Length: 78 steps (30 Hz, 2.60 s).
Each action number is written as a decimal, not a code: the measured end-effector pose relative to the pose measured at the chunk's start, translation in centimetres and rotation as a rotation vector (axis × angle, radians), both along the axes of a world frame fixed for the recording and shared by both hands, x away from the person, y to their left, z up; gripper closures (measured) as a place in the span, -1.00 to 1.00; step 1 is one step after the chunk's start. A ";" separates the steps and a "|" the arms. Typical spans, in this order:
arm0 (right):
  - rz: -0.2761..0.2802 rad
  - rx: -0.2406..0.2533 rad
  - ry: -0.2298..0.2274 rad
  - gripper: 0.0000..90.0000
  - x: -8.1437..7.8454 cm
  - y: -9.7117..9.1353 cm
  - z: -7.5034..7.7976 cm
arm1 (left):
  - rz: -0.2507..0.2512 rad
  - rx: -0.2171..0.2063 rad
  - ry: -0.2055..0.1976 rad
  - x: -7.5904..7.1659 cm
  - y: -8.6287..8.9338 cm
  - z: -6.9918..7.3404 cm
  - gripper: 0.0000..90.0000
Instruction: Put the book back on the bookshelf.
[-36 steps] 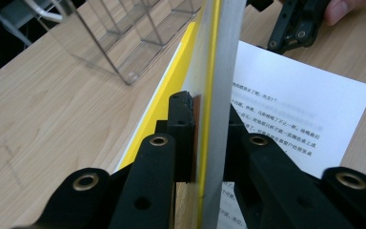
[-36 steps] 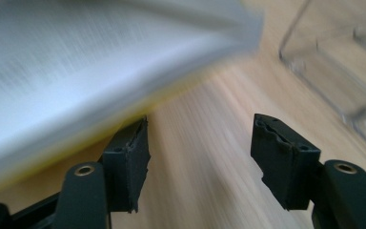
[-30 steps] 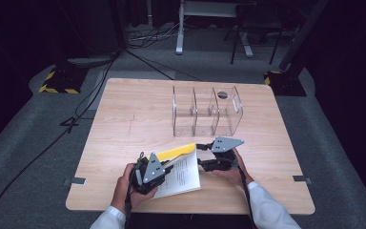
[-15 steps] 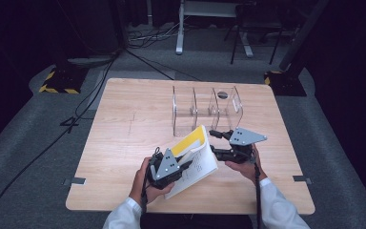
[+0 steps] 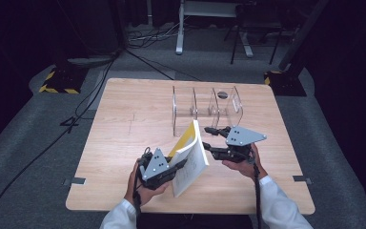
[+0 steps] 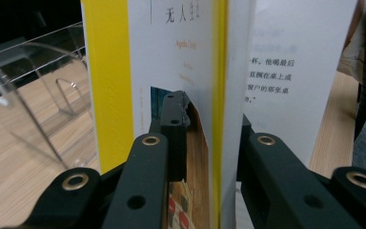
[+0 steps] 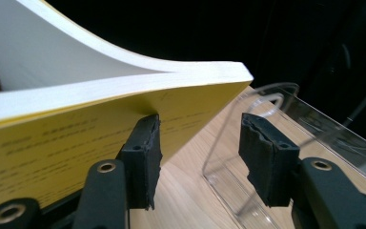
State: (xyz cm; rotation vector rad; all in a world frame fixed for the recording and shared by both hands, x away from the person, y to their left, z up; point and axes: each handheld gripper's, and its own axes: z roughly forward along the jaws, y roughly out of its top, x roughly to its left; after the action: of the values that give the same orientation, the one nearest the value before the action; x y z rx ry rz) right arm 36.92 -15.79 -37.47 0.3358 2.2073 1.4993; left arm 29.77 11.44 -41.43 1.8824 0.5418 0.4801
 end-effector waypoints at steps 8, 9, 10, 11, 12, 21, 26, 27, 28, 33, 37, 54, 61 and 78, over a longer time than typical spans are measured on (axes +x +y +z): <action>0.077 -0.003 -0.003 0.05 -1.3 2.9 -0.5 | 0.015 -0.047 0.016 -0.8 2.5 -1.1 0.74; 0.081 0.000 0.005 0.04 -1.3 3.2 -0.6 | 0.016 -0.044 0.023 -0.8 2.8 -1.2 0.74; 0.088 -0.002 0.013 0.03 -1.3 3.4 -0.8 | 0.018 -0.042 0.027 -0.9 3.0 -1.3 0.74; 0.095 -0.006 0.018 0.02 -1.4 3.7 -1.0 | 0.024 -0.034 0.037 -0.9 3.3 -1.7 0.75; 0.098 -0.017 0.018 0.02 -1.5 4.1 -1.4 | 0.027 -0.034 0.039 -0.9 3.4 -2.0 0.78; 0.089 -0.018 0.048 -0.03 -1.3 3.8 -2.5 | -0.055 -0.114 0.084 0.1 3.2 -3.0 0.81; 0.055 -0.008 0.069 -0.08 -0.7 2.0 -2.5 | -0.082 -0.126 0.095 1.4 1.5 -3.0 0.80; 0.043 -0.008 0.067 -0.08 -0.6 1.7 -2.5 | -0.087 -0.128 0.098 1.7 1.1 -3.0 0.79; 0.027 -0.010 0.064 -0.07 -0.6 1.3 -2.5 | -0.090 -0.130 0.101 2.0 0.7 -3.0 0.79; -0.022 0.004 0.071 -0.07 -0.3 -0.6 -2.3 | -0.100 -0.136 0.107 3.3 -1.4 -3.0 0.78; -0.062 0.006 0.068 -0.06 -0.2 -1.8 -2.3 | -0.103 -0.136 0.109 3.9 -2.6 -3.0 0.77; -0.062 0.023 0.056 -0.07 -1.3 -1.7 -2.8 | -0.083 -0.004 0.066 2.9 -2.0 -2.4 0.25; -0.044 -0.017 0.064 -0.09 -1.9 -1.1 -3.7 | -0.160 0.073 0.110 1.1 -1.6 -3.4 -0.29; -0.092 -0.025 0.059 -0.27 -1.5 -0.7 -4.8 | 0.011 0.065 0.096 1.2 -4.4 -3.4 0.30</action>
State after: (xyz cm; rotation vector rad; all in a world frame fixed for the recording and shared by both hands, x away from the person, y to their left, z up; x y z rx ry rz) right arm 35.42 -16.47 -42.25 0.4720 2.2226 1.4288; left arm 30.94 7.01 -44.81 1.9732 0.6066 0.4197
